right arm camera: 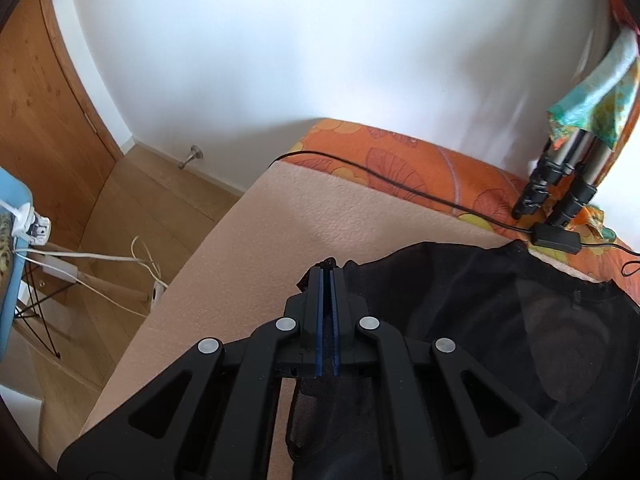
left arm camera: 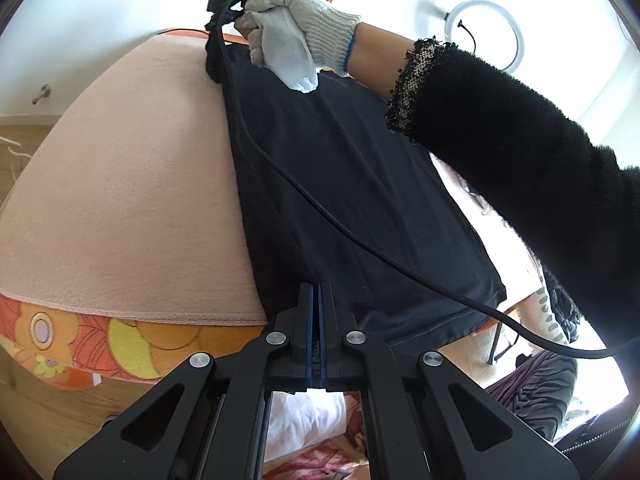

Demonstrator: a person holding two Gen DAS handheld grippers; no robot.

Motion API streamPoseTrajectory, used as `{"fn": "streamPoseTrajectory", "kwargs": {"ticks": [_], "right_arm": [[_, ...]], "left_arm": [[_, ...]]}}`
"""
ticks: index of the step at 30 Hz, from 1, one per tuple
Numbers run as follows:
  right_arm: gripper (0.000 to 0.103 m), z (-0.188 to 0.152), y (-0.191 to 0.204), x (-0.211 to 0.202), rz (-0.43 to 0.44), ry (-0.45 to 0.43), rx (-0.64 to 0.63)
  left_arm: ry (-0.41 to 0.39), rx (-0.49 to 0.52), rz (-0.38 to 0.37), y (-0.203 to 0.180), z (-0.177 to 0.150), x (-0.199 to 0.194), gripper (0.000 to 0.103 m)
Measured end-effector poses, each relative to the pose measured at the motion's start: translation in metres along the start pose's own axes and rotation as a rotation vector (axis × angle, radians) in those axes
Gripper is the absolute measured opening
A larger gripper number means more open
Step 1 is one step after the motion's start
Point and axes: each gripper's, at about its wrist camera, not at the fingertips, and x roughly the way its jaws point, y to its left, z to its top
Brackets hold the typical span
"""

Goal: Fold small clothes

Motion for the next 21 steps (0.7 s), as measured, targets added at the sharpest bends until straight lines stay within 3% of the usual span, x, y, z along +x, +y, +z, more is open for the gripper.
{"fn": "streamPoseTrajectory", "kwargs": {"ticks": [7,12,21], "right_arm": [[0.004,0.003,-0.049,-0.041,-0.041,-0.055,0.059],[0.004,-0.006,-0.092,-0.07,-0.082,-0.081,0.097],[0.004,-0.04,-0.16,-0.077,-0.161,-0.052,0.151]], "left_arm": [[-0.007,0.099,-0.03,-0.03,0.002,0.003,0.001],[0.03,0.152,-0.051,-0.05,0.0,0.019,0.0],[0.099,0.213,-0.072,-0.065,-0.001,0.038,0.0]]}}
